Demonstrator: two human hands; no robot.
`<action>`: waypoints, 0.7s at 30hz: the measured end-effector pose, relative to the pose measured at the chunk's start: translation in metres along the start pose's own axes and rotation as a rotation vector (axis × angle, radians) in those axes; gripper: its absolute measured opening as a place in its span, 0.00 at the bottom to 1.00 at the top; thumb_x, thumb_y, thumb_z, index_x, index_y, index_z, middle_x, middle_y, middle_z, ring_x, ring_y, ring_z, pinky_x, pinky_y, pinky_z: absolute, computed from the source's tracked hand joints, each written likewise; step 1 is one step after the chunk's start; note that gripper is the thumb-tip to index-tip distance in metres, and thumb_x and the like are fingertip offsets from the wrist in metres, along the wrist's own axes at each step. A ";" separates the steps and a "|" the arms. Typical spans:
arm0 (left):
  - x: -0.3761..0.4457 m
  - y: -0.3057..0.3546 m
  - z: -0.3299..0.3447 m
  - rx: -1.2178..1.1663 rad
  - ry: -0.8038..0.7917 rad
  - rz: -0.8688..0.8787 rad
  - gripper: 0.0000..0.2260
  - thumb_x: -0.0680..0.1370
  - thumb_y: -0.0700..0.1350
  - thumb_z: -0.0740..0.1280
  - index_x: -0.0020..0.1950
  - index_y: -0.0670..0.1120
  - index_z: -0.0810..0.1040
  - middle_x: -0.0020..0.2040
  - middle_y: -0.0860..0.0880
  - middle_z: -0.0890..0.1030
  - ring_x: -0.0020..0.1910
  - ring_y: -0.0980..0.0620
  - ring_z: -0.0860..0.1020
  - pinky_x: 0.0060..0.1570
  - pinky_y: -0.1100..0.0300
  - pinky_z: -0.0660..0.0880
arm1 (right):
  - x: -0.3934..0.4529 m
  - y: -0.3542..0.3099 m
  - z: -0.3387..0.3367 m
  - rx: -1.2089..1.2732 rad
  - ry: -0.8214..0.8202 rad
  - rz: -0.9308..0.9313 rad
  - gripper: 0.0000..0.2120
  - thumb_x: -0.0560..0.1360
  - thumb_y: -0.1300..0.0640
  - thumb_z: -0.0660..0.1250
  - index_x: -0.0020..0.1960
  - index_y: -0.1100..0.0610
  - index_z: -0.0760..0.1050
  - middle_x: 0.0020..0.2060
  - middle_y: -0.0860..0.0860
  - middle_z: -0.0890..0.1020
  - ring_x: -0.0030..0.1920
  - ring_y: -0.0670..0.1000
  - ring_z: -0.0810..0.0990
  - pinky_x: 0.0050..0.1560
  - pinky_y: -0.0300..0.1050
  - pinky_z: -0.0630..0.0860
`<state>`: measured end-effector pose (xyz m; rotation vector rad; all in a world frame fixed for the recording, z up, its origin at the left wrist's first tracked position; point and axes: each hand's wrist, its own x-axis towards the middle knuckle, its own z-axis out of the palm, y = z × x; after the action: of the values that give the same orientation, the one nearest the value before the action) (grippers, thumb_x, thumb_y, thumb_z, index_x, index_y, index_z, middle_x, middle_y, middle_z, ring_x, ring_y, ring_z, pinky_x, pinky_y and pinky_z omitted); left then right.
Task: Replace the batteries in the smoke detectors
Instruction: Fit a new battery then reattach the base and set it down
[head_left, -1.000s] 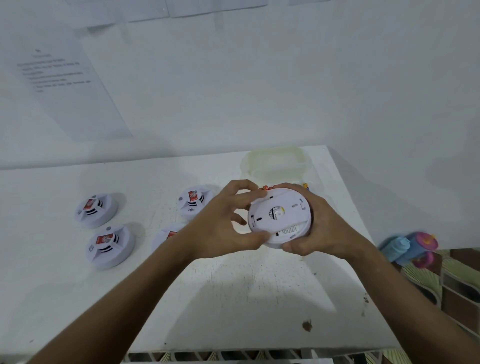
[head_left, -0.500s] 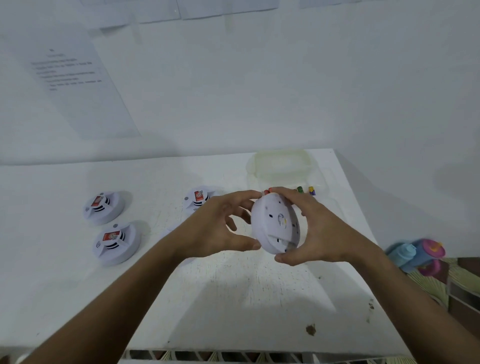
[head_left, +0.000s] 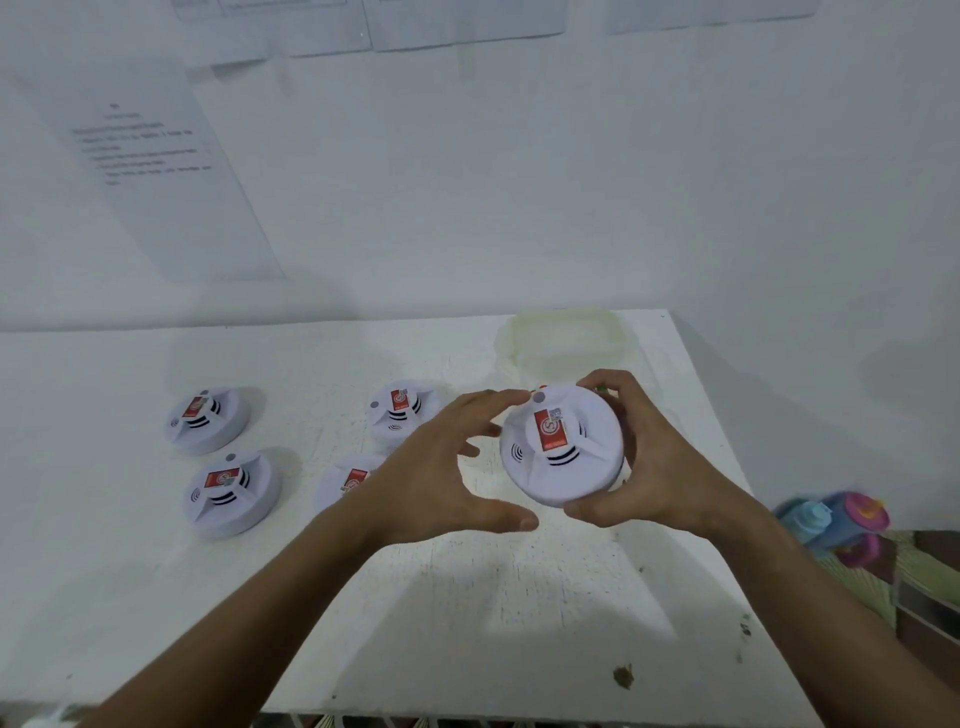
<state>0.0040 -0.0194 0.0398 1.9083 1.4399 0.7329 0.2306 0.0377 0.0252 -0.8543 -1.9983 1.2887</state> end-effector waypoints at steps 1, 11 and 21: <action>0.000 0.000 0.002 -0.013 -0.009 0.001 0.40 0.64 0.58 0.79 0.68 0.73 0.61 0.67 0.70 0.69 0.62 0.67 0.71 0.54 0.72 0.74 | -0.001 0.000 0.001 0.034 -0.002 0.011 0.43 0.56 0.56 0.82 0.64 0.46 0.63 0.58 0.46 0.74 0.60 0.48 0.77 0.49 0.40 0.80; -0.010 0.001 -0.012 0.161 0.047 0.115 0.34 0.64 0.62 0.76 0.68 0.65 0.66 0.57 0.74 0.71 0.58 0.65 0.71 0.47 0.73 0.71 | 0.003 0.005 0.017 0.011 -0.064 -0.002 0.46 0.59 0.58 0.82 0.71 0.51 0.63 0.63 0.37 0.74 0.65 0.43 0.73 0.59 0.35 0.75; -0.037 -0.016 -0.046 0.105 0.103 0.117 0.35 0.63 0.60 0.78 0.68 0.57 0.70 0.59 0.58 0.79 0.56 0.55 0.78 0.52 0.64 0.77 | 0.033 -0.010 0.048 -0.057 -0.165 -0.050 0.44 0.59 0.57 0.83 0.70 0.42 0.66 0.64 0.37 0.75 0.66 0.45 0.73 0.63 0.50 0.77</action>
<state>-0.0494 -0.0447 0.0554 2.0763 1.4647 0.8356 0.1720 0.0345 0.0228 -0.7403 -2.1800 1.3162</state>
